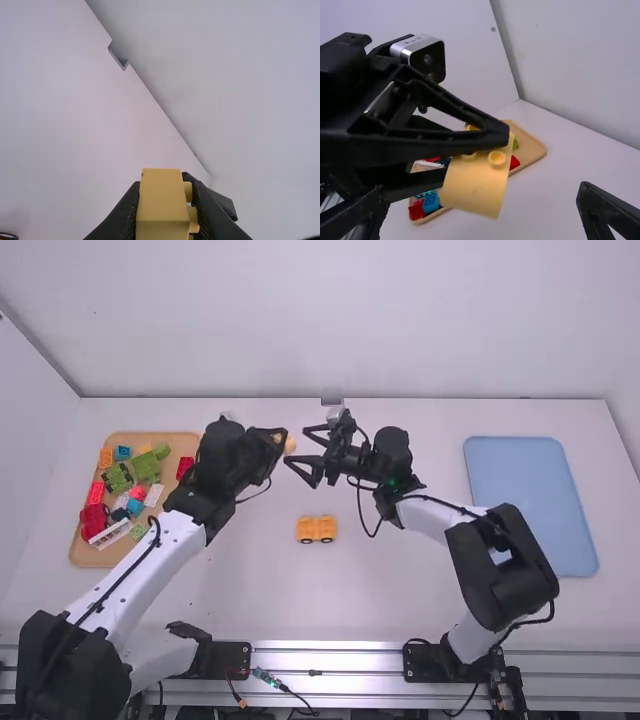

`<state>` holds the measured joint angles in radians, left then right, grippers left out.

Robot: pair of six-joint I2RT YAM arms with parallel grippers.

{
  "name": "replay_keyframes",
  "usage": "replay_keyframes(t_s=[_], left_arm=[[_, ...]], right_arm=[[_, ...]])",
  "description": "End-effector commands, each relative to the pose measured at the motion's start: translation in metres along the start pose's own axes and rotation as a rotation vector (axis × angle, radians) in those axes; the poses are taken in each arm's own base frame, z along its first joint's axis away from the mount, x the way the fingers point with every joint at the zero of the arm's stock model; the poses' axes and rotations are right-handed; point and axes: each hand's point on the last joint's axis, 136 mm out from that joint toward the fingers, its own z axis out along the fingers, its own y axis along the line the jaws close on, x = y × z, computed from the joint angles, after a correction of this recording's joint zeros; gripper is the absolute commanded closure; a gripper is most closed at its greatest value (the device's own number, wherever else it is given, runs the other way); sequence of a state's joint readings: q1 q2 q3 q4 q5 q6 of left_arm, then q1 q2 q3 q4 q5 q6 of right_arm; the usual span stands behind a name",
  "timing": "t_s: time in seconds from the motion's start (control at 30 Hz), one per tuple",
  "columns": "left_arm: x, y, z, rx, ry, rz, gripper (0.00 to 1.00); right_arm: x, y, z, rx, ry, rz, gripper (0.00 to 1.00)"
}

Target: Assemble lego blocks to make yellow taxi

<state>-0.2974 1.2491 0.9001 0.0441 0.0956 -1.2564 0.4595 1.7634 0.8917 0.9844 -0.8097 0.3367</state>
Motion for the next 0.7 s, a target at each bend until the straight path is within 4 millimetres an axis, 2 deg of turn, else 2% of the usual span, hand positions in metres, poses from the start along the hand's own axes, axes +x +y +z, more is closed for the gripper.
replay_keyframes(t_s=[0.0, 0.37, 0.5, 0.6, 0.67], left_arm=[[-0.006, 0.004, 0.001, -0.015, -0.023, 0.01, 0.97], [-0.012, 0.001, 0.0, -0.006, -0.047, 0.052, 0.93], [-0.009, -0.006, 0.001, 0.027, -0.023, 0.087, 0.91], [-0.009, -0.007, 0.0, 0.033, -0.024, 0.092, 0.89], [-0.006, -0.011, 0.0, 0.048, -0.008, 0.119, 0.93]], right_arm=[[-0.007, 0.001, 0.004, -0.065, 0.003, 0.019, 0.04], [-0.001, 0.008, 0.015, -0.107, 0.005, 0.01, 0.05], [0.0, 0.011, 0.016, -0.119, 0.008, 0.018, 0.11], [0.0, 0.011, 0.015, -0.122, 0.009, 0.018, 0.11], [0.0, 0.011, 0.015, -0.123, 0.009, 0.016, 0.14]])
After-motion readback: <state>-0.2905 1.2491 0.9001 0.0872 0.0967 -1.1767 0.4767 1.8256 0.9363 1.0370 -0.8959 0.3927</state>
